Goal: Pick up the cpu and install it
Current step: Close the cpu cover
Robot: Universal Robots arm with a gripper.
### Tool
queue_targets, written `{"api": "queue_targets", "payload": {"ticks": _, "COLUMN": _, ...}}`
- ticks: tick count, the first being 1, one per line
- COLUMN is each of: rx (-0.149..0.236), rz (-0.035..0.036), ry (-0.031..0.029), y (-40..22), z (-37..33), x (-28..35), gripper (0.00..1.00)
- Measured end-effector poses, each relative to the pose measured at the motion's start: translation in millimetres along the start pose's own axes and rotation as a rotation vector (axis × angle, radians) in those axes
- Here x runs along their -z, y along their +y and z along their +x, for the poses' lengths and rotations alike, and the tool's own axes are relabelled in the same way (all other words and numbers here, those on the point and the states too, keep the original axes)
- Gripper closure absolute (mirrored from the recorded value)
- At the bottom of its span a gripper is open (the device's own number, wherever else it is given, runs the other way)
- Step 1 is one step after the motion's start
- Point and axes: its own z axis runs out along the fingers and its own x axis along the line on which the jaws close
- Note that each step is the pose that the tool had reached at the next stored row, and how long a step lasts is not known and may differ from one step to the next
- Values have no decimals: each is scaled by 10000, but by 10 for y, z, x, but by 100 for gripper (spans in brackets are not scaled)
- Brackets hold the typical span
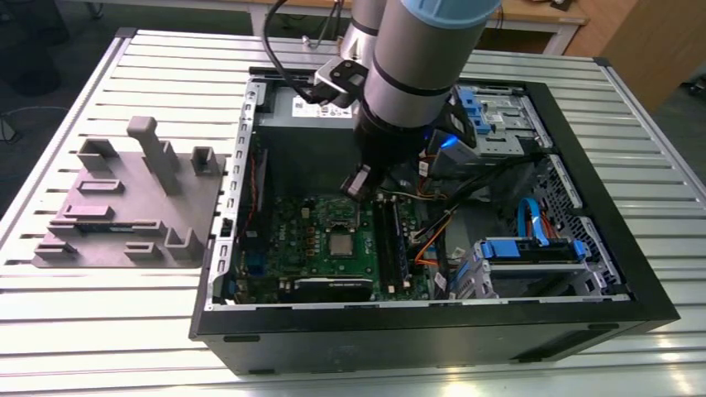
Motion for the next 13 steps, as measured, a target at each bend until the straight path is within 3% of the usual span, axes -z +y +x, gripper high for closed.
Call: {"api": "queue_targets", "payload": {"ticks": 13, "rx": 68, "rz": 1, "ry": 13, "y": -103, "z": 190, "x": 12, "gripper": 90}}
